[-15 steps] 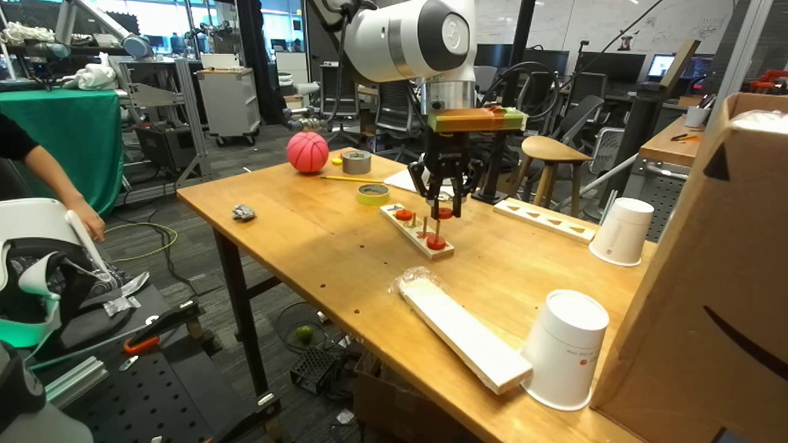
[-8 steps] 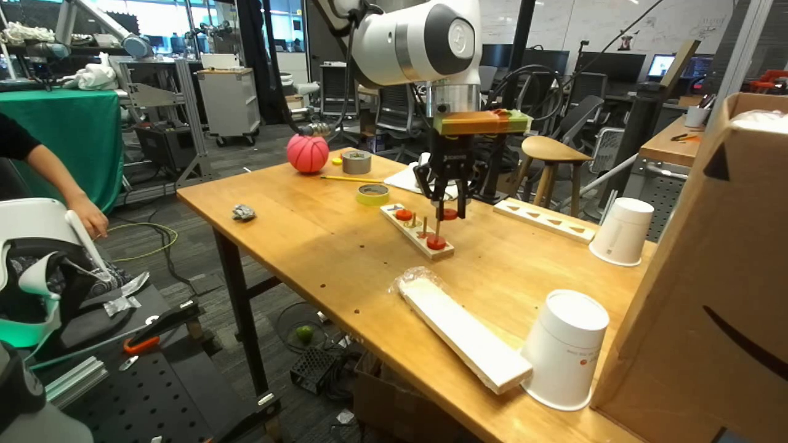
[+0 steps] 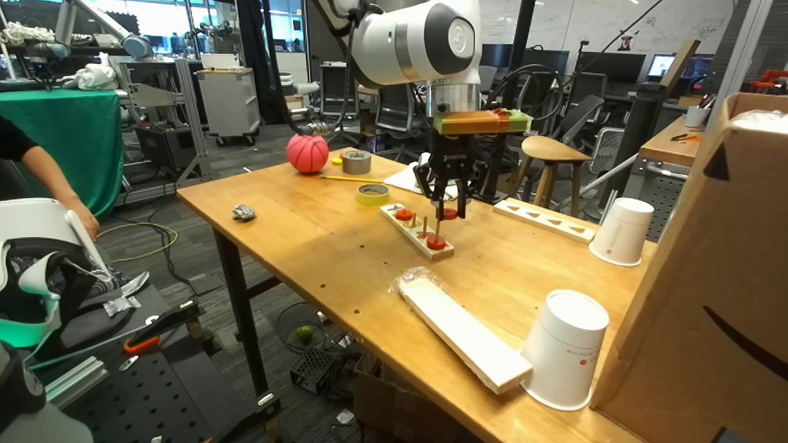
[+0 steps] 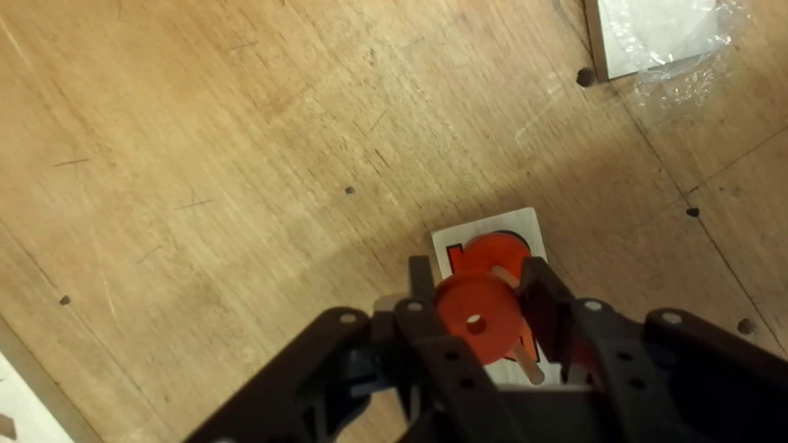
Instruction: Move one right block to the first right position, then the left block, then the remaining block to the first right position
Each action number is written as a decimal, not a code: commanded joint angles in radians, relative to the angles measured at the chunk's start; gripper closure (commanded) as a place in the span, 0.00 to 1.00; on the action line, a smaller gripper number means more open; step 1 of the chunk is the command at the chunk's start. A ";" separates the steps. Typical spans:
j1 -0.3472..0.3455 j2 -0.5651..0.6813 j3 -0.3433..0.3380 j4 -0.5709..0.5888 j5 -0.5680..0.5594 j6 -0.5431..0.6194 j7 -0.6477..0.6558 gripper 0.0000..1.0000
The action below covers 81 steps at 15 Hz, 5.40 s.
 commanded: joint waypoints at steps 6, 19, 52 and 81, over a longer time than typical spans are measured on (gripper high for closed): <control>-0.008 -0.071 -0.008 -0.077 -0.006 0.022 -0.002 0.76; 0.008 -0.039 0.013 -0.053 0.004 0.003 -0.011 0.76; -0.008 0.011 0.002 0.007 0.006 0.000 -0.006 0.12; 0.000 0.132 0.117 0.112 0.245 0.058 -0.320 0.00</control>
